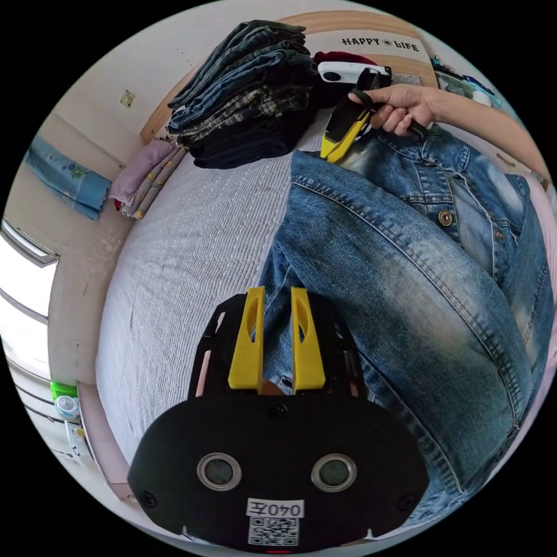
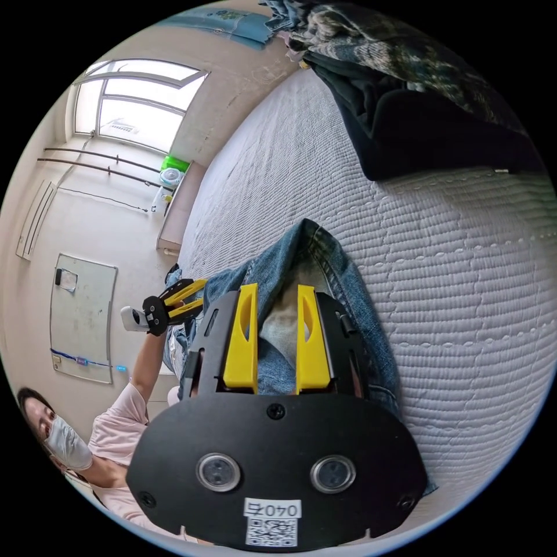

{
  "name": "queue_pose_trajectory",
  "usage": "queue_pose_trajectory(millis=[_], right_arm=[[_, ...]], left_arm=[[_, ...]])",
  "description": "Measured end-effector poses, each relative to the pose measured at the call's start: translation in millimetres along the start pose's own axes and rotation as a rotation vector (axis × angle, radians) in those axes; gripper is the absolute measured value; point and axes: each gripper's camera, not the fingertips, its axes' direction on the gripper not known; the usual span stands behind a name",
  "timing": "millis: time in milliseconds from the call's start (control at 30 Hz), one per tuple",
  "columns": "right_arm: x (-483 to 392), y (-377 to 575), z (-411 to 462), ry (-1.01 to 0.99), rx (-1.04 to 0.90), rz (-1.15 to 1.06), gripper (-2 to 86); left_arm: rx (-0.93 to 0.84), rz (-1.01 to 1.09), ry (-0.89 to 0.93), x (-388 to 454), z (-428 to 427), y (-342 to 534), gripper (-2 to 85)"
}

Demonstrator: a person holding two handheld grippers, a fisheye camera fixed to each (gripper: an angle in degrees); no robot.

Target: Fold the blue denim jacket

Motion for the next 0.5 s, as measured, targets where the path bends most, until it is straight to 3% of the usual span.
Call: queue_pose_trajectory(millis=[233,333,500], right_arm=[[8.1,-14.8,9.5,-0.017,-0.013,-0.004,10.2],[16.1,-22.4,21.7,-0.038,0.008,0.02,9.4],[30.1,-35.5,47.9,-0.114,0.015,0.033,0.9]], left_arm=[[-0.022,-0.007,-0.01,-10.6,7.3,-2.9,2.8],[-0.039,-0.017,-0.108,-7.9,13.2,-12.7,-0.3],[-0.035,-0.042,-0.128,-23.4,9.5,-10.6,-0.9]])
